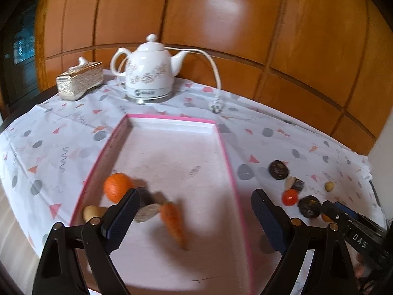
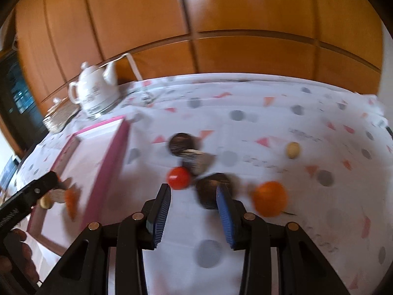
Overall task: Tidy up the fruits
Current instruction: 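Move both tools back toward the remaining produce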
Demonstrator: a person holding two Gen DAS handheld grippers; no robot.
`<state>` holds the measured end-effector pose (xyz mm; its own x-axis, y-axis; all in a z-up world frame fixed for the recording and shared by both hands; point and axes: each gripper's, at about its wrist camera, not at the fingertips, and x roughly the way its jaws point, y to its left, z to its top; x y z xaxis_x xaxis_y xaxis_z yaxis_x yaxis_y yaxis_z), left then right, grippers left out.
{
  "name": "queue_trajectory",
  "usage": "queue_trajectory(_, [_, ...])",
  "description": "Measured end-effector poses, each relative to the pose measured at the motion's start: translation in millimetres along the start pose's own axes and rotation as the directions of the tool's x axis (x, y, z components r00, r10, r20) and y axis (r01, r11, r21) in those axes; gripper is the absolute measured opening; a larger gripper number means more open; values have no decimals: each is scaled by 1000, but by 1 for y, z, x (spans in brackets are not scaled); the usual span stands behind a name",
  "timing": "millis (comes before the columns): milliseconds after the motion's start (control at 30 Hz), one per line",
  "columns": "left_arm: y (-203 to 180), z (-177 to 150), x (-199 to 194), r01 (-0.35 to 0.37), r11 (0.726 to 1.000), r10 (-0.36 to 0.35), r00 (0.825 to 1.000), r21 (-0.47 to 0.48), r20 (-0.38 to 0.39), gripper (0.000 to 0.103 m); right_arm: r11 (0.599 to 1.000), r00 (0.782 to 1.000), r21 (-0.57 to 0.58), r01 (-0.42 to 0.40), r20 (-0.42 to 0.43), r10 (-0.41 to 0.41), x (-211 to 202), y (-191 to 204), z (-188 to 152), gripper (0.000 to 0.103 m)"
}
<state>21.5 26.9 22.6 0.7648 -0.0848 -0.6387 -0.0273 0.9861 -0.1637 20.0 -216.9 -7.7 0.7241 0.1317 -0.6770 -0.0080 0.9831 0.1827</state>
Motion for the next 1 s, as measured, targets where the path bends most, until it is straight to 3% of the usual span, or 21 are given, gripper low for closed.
queue_trajectory(333, [-62,3,7,112,985,-110,994,129,-22,92,989,995,102,103,-1,-104,-8,-54,-11,39])
queue_trajectory(567, [-95,-1,21,191,964,-180,981,187,-73,89,984,992,125,124,-11,-124,-9,-68,-15,39])
queue_trajectory(667, [-107,-3,31,225,952,-206,973,206,-108,80,983,992,129,129,-15,-128,-9,-71,-17,39])
queue_trajectory(800, [-118,-7,48,255,942,-221,960,218,-171,61,982,991,134,132,-15,-131,-9,-73,-18,39])
queue_trajectory(1000, [-127,-10,69,266,942,-222,951,204,-216,49,983,991,129,131,-11,-131,-10,-74,-18,39])
